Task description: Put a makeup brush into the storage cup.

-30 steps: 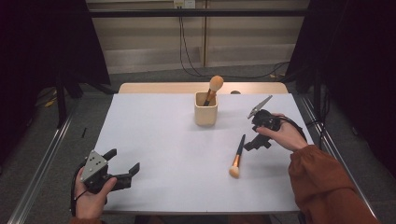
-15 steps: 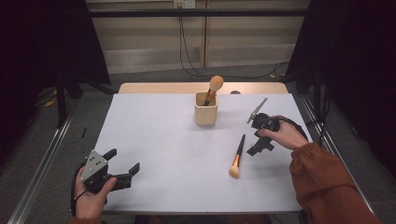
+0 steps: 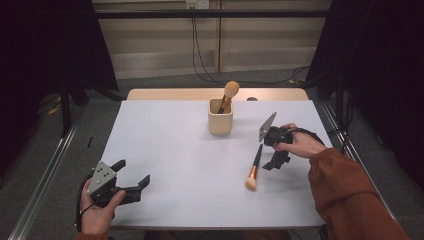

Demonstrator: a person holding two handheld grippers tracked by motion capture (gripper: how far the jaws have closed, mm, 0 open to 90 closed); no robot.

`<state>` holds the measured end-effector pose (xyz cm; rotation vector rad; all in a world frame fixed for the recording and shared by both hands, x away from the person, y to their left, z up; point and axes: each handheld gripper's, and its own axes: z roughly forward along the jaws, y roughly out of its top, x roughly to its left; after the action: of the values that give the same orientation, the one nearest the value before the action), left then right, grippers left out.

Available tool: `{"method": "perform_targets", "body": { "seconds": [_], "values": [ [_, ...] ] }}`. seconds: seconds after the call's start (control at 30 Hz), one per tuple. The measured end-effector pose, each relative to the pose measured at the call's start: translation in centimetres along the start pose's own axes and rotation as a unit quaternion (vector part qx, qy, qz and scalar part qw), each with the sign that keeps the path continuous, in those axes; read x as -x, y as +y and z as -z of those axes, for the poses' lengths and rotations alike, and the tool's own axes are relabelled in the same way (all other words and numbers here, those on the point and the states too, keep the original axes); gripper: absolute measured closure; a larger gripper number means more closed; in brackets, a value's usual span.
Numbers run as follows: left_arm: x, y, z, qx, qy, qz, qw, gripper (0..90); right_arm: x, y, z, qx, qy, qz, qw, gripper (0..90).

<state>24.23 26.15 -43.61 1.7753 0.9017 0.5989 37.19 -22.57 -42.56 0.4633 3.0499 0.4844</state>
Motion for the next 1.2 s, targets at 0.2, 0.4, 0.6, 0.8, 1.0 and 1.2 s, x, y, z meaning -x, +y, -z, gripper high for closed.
{"method": "perform_targets", "body": {
  "seconds": [0.2,0.4,0.6,0.8,1.0,1.2],
  "values": [
    [0.0,0.0,0.0,-0.003,0.000,-0.003,1.0000,4.0,-0.4,0.6,-0.6,-0.005,0.019,0.046,0.9988,5.2],
    [0.0,0.0,0.0,-0.004,-0.001,-0.003,1.0000,3.9,-0.9,1.4,-1.3,-0.023,0.016,0.082,0.9962,10.7],
    [0.0,0.0,0.0,-0.005,-0.002,-0.003,1.0000,3.9,-1.1,2.5,-1.4,-0.028,0.030,0.115,0.9925,11.1],
    [0.0,0.0,0.0,-0.004,0.000,-0.003,1.0000,4.0,-1.2,3.1,-2.0,-0.034,0.027,0.131,0.9905,12.2],
    [0.0,-0.1,-0.1,-0.008,-0.004,-0.006,0.9999,4.0,-1.1,3.0,-2.4,-0.045,0.034,0.136,0.9891,14.9],
    [-0.2,0.0,0.0,-0.005,0.001,-0.005,1.0000,4.2,-1.0,3.0,-2.8,-0.052,0.037,0.144,0.9875,18.4]
  ]
}}
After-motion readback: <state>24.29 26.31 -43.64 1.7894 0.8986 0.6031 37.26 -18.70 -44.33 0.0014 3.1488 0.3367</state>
